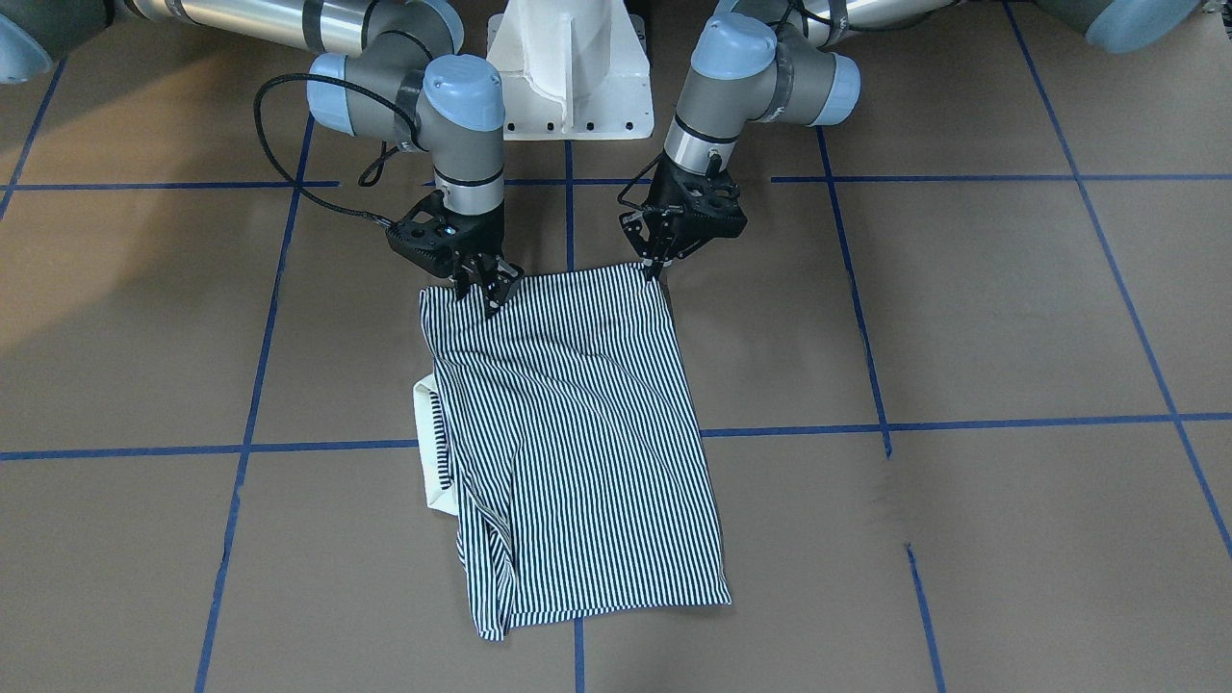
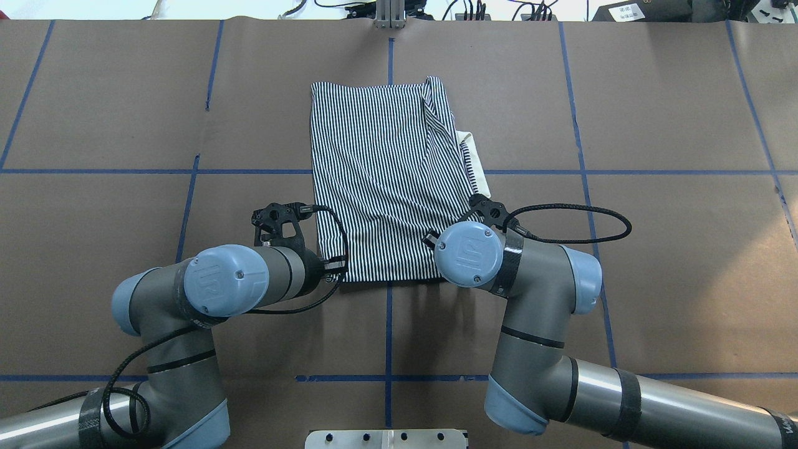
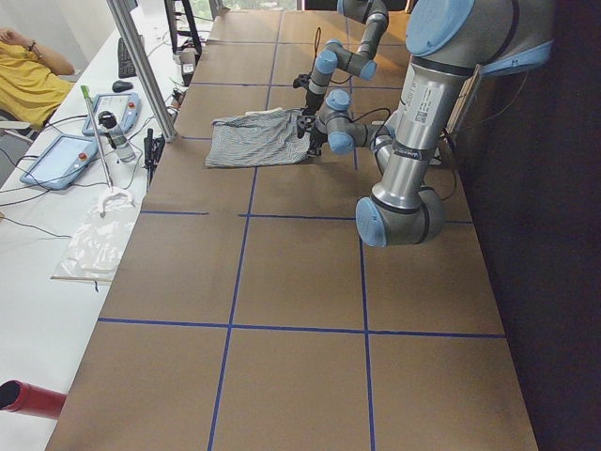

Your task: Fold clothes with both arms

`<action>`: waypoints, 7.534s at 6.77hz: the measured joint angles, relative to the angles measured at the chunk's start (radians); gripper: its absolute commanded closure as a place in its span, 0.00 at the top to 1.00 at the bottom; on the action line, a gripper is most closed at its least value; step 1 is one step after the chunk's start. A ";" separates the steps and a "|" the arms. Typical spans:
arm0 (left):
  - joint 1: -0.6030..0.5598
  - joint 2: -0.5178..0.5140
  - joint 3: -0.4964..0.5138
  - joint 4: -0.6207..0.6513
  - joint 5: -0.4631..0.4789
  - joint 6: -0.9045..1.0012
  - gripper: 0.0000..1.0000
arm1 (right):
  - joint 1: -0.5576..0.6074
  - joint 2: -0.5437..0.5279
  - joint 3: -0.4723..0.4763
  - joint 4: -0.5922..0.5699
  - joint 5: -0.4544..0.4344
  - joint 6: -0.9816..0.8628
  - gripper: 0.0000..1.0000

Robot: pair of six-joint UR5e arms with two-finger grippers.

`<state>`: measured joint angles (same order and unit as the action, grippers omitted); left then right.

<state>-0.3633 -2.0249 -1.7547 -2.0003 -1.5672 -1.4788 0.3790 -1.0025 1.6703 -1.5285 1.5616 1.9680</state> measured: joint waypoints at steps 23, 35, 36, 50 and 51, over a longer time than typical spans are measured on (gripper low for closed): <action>-0.237 -0.154 0.020 0.318 -0.070 0.214 0.00 | 0.073 0.196 -0.096 -0.017 -0.118 -0.016 0.00; -0.387 -0.059 0.013 0.136 -0.221 0.582 1.00 | 0.001 0.251 -0.202 -0.004 -0.157 -0.419 1.00; -0.385 -0.058 0.013 0.135 -0.221 0.578 1.00 | -0.004 0.276 -0.256 -0.005 -0.162 -0.439 1.00; -0.273 -0.278 0.400 0.132 -0.104 0.370 1.00 | 0.302 0.367 -0.459 0.000 0.104 -0.699 1.00; -0.274 -0.278 0.430 0.121 -0.078 0.375 1.00 | 0.302 0.360 -0.455 0.001 0.104 -0.699 1.00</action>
<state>-0.6368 -2.3032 -1.3246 -1.8797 -1.6452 -1.1033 0.6810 -0.6430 1.2156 -1.5280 1.6659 1.2686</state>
